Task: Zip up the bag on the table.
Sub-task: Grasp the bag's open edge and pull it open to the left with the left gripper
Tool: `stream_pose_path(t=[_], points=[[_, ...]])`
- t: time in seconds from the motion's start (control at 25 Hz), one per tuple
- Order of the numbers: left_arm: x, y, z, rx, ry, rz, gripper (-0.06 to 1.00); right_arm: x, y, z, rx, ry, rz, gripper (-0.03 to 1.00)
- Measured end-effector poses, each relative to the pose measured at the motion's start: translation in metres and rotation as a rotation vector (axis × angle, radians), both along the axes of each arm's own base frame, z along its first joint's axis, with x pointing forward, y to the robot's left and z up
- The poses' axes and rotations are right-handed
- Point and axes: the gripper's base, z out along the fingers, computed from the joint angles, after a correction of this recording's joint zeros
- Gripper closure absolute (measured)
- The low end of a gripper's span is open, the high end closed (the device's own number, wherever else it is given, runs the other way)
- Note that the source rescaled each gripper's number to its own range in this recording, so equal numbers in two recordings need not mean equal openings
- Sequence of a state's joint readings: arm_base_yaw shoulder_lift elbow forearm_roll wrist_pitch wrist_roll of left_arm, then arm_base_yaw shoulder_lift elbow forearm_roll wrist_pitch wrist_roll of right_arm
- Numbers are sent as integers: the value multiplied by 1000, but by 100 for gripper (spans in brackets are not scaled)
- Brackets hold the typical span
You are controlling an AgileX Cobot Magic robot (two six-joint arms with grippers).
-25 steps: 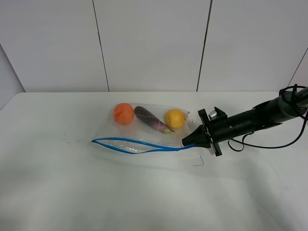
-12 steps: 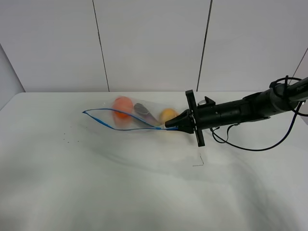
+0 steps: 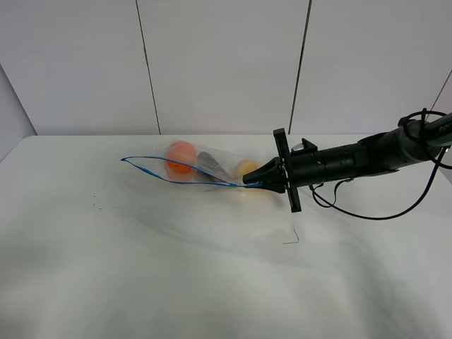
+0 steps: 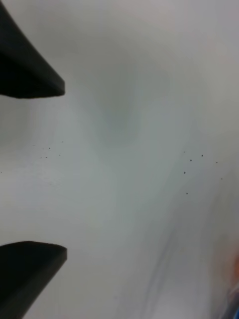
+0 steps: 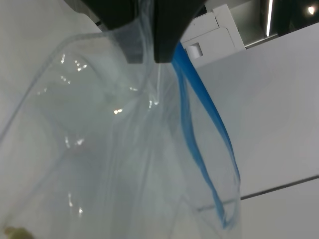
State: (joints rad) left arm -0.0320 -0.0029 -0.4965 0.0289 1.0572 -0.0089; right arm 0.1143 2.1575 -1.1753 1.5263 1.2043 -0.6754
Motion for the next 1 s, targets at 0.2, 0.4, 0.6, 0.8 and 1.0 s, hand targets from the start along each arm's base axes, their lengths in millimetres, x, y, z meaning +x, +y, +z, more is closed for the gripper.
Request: stream_pose_path(t=[0.2, 0.4, 0.6, 0.8, 1.0], points=[[0, 0, 0, 0, 0, 0, 14, 0, 0, 0, 0, 0, 0, 97], [0, 0, 0, 0, 0, 0, 14, 0, 0, 0, 0, 0, 0, 97], [1, 0, 10, -2, -3, 5, 14, 0, 0, 0, 0, 0, 0, 97], [30, -1, 61, -8, 69, 11, 14, 0, 0, 0, 0, -1, 0, 97], [91, -3, 91, 50, 131, -32, 14, 0, 0, 0, 0, -1, 0, 97]])
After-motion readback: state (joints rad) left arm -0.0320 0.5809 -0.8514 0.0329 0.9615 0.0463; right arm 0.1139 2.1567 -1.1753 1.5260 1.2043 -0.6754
